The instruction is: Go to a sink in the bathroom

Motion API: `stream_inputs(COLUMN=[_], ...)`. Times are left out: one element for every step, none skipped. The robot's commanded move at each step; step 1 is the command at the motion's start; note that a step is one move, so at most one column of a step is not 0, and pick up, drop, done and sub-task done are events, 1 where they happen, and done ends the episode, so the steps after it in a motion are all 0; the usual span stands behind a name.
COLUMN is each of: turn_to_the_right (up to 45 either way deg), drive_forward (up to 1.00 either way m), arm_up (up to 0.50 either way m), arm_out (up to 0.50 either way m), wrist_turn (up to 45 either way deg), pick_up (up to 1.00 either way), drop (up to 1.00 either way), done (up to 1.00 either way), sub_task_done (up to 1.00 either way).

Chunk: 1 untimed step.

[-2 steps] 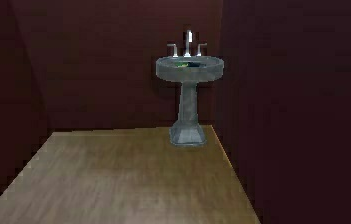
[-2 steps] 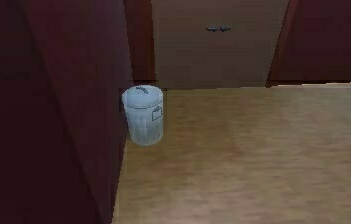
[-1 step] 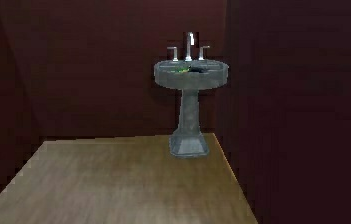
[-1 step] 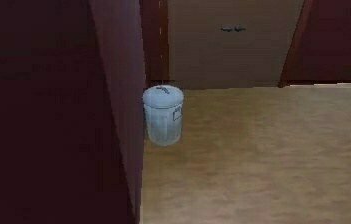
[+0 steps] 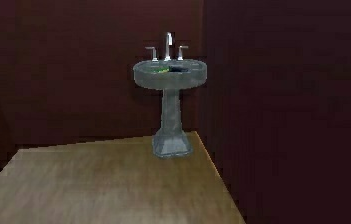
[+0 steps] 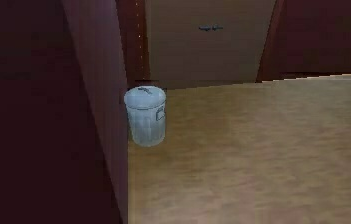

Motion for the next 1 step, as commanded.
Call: stream_inputs(turn_to_the_right=[3.0], drive_forward=[0.0], arm_up=[0.0], arm_out=[0.0], wrist_turn=[0.0], pick_up=[0.0], drop=[0.0], done=[0.0], sub_task_done=[0.0])
